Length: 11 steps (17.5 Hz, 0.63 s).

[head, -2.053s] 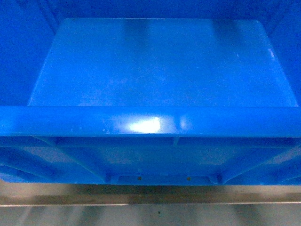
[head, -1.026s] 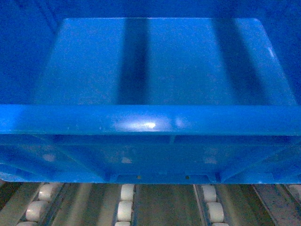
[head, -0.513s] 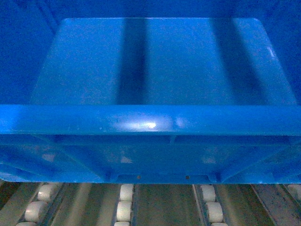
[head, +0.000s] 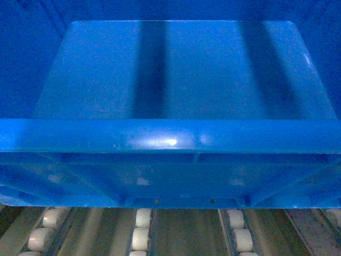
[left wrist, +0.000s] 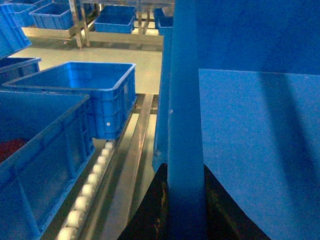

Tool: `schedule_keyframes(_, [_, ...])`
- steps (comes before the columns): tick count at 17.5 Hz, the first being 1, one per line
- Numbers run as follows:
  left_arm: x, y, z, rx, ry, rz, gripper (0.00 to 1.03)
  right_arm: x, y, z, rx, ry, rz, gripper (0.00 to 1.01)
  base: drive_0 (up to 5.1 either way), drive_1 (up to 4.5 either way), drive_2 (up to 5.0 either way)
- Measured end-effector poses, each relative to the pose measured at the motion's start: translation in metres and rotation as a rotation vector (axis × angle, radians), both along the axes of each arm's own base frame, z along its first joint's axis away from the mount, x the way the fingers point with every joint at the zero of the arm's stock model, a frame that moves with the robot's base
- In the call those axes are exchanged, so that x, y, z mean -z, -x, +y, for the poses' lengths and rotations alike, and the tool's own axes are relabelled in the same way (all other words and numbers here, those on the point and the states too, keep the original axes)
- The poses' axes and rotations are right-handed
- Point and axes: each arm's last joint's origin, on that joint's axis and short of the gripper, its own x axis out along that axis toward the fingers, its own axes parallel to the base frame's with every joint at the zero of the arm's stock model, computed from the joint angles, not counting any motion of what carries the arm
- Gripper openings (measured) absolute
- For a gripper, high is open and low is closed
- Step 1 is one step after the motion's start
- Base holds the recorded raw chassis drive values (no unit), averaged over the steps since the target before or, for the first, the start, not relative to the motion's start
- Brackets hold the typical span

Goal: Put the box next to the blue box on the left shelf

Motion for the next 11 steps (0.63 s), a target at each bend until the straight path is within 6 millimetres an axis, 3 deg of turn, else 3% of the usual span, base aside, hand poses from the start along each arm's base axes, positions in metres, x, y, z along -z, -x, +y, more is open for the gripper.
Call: schedule_keyframes(11, [0.0000, 0.0000, 0.0000, 0.000, 0.000, 0.000, 0.11, 0.0000, 0.0000, 0.0000, 0.000, 0.000, 0.000, 0.08, 0.0, 0.00, 0.0])
